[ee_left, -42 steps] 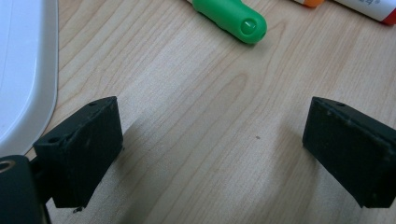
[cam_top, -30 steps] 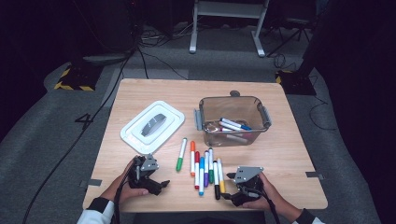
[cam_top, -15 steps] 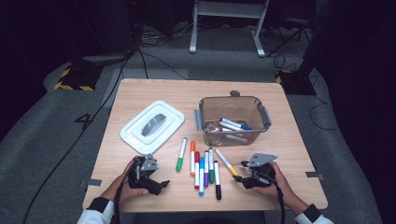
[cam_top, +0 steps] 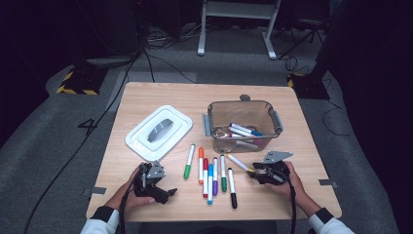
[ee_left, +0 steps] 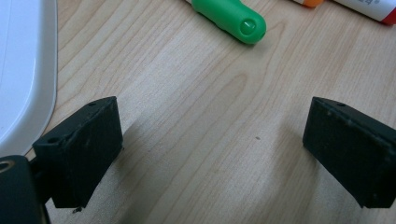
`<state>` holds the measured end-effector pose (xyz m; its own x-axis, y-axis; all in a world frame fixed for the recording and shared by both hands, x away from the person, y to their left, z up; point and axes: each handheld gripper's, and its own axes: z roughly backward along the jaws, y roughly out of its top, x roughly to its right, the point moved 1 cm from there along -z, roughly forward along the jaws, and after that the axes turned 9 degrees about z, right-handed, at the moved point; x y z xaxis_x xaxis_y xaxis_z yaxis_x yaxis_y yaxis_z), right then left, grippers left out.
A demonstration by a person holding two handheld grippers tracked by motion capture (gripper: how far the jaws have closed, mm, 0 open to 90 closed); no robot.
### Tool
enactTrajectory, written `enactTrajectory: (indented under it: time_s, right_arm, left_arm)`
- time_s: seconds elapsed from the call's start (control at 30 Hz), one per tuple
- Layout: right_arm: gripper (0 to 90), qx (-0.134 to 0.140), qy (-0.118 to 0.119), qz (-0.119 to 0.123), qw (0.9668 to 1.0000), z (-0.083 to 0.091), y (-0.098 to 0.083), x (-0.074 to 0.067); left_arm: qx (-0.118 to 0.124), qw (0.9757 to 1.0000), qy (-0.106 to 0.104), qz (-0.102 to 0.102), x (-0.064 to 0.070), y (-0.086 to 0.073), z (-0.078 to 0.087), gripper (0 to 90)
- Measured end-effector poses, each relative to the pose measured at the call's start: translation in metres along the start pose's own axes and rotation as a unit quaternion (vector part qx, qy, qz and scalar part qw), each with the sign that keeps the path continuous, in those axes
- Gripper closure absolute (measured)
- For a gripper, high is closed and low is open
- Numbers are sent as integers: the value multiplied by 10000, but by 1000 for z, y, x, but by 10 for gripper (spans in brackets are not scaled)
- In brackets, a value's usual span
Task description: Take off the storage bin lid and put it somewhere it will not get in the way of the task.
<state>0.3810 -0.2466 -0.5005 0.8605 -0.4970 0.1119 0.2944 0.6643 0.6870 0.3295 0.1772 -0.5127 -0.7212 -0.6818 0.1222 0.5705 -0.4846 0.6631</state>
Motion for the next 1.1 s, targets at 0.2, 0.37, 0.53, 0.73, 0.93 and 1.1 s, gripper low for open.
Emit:
enactTrajectory:
  time_s: [0.2,0.37,0.53,0.73,0.93,1.1]
  right_arm:
    - [743,-16,28,142,9999,1,0,2]
    - [754,-41,63,246,9997,4,-2,2]
    - [755,-134,65,316,9994,12,-7,2]
    - [755,-213,197,364,9989,23,-17,6]
    - [755,-244,559,598,9963,28,-17,-6]
    - [756,-239,481,619,9966,29,-17,-5]
  left_arm:
    - [-1,10000,0,-1,0,0,0,52]
    - [0,10000,-1,0,0,0,0,51]
    - [2,10000,6,7,0,0,0,51]
    - [1,10000,6,8,0,0,0,51]
    - [0,10000,11,10,0,0,0,51]
    - [-3,10000,2,10,0,0,0,50]
